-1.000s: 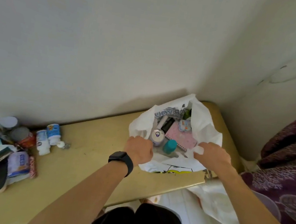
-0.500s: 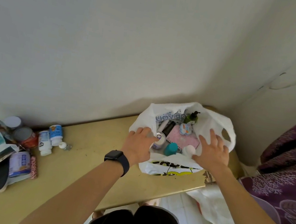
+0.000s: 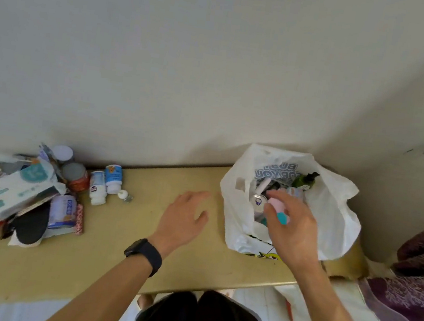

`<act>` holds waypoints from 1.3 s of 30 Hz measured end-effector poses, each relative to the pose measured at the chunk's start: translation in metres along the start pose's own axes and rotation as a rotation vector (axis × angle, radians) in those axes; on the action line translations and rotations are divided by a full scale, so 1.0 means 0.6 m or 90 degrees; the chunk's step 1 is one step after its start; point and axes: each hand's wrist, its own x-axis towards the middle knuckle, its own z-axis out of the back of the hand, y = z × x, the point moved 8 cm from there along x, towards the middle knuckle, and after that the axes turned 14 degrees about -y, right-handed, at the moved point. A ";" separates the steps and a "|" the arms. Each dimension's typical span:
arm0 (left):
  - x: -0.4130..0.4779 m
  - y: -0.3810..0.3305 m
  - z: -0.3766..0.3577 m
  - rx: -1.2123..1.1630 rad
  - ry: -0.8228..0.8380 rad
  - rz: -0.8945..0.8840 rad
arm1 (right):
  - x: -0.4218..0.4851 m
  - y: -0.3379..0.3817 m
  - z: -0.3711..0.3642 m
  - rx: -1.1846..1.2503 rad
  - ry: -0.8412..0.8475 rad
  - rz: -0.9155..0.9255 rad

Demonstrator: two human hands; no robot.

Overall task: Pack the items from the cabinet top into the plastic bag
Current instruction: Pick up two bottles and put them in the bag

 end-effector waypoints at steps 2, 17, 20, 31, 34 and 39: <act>-0.026 0.086 0.028 0.030 0.001 0.077 | -0.040 0.044 -0.072 0.022 0.070 0.026; -0.289 0.540 0.082 0.187 0.212 0.414 | -0.258 0.177 -0.575 -0.295 0.608 0.194; -0.320 0.571 0.067 0.188 0.245 0.403 | -0.238 0.187 -0.645 -0.347 0.582 0.209; -0.239 0.544 0.134 0.111 0.079 0.312 | -0.273 0.124 -0.725 -0.457 0.577 0.258; -0.162 0.514 0.169 0.085 -0.019 0.260 | -0.293 0.082 -0.686 -0.441 0.535 0.192; -0.042 0.499 0.166 0.199 -0.017 0.229 | -0.322 0.003 -0.590 -0.422 0.490 0.062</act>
